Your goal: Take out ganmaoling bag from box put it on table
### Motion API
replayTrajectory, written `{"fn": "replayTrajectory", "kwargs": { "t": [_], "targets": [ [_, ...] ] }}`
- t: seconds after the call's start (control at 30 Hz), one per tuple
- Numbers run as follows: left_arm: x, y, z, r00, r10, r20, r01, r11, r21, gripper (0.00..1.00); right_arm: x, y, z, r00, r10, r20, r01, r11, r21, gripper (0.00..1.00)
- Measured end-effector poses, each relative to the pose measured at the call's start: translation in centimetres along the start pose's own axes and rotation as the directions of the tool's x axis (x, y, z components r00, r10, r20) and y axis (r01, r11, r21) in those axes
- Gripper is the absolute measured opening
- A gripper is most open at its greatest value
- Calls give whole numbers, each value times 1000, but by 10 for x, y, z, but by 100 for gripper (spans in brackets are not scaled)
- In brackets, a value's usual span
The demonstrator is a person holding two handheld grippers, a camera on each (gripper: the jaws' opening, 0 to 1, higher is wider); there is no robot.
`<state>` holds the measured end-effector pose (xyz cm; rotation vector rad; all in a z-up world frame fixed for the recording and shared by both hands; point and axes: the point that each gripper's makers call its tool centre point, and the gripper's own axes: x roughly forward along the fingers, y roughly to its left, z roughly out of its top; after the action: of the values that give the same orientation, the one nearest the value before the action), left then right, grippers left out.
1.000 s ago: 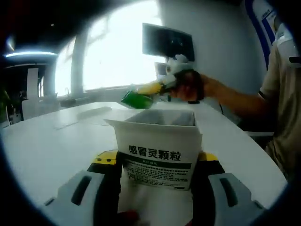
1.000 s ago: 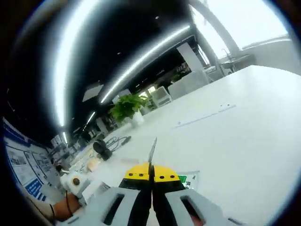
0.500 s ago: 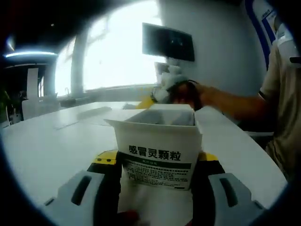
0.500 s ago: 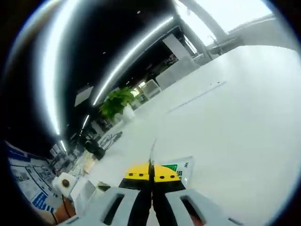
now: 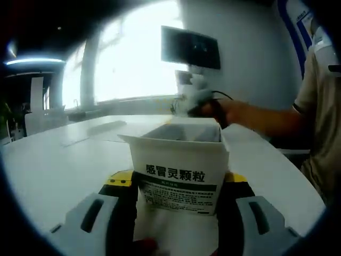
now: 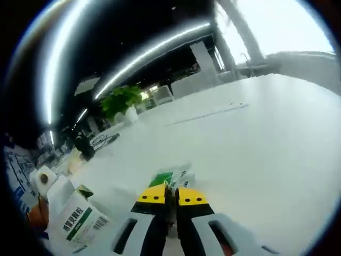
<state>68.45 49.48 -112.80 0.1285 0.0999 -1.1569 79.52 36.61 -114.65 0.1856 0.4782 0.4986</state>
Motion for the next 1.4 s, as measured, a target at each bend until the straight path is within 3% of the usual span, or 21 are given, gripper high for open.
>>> {"fn": "replayTrajectory", "kwargs": {
  "t": [0.1, 0.23, 0.33, 0.47, 0.6, 0.73, 1.0, 1.07, 1.13, 1.4],
  "targets": [
    [0, 0, 0, 1000, 0, 0, 0, 1000, 0, 51, 1, 0, 1, 1000, -12, -1, 12, 995, -99, 7],
    [0, 0, 0, 1000, -1, 0, 1, 1000, 0, 51, 1, 5, 3, 1000, 15, 4, -15, 996, -83, 15],
    [0, -1, 0, 1000, -1, -1, 1, 1000, 0, 51, -3, -4, 9, 999, -45, 25, 48, 990, -130, 16],
    [0, -1, 0, 1000, -1, -1, 1, 1000, 0, 51, -12, -12, 17, 996, -77, 54, 83, 989, -126, 13],
    [0, -1, 0, 1000, -1, -1, 1, 1000, 1, 51, -24, -16, 24, 991, -93, 95, 105, 986, -130, 0],
    [0, -2, 0, 1000, -1, -1, 1, 1000, 1, 51, -37, -6, 34, 988, -49, 149, 77, 979, -189, 0],
    [-1, -3, 0, 1000, -1, -1, 1, 1000, 1, 51, -59, 11, 36, 986, -20, 166, 72, 946, -315, 0],
    [-1, -3, 0, 1000, 0, -1, 0, 1000, 1, 51, -64, 12, 35, 986, -40, 164, 105, 908, -406, 0],
    [-1, -4, 0, 1000, 0, -1, 0, 1000, 0, 51, -70, 16, 32, 985, -43, 164, 114, 885, -452, 0],
    [-1, -7, 0, 1000, 0, -2, 0, 1000, 1, 51, -92, 25, 18, 986, 13, 167, 74, 859, -507, 0]
  ]
}}
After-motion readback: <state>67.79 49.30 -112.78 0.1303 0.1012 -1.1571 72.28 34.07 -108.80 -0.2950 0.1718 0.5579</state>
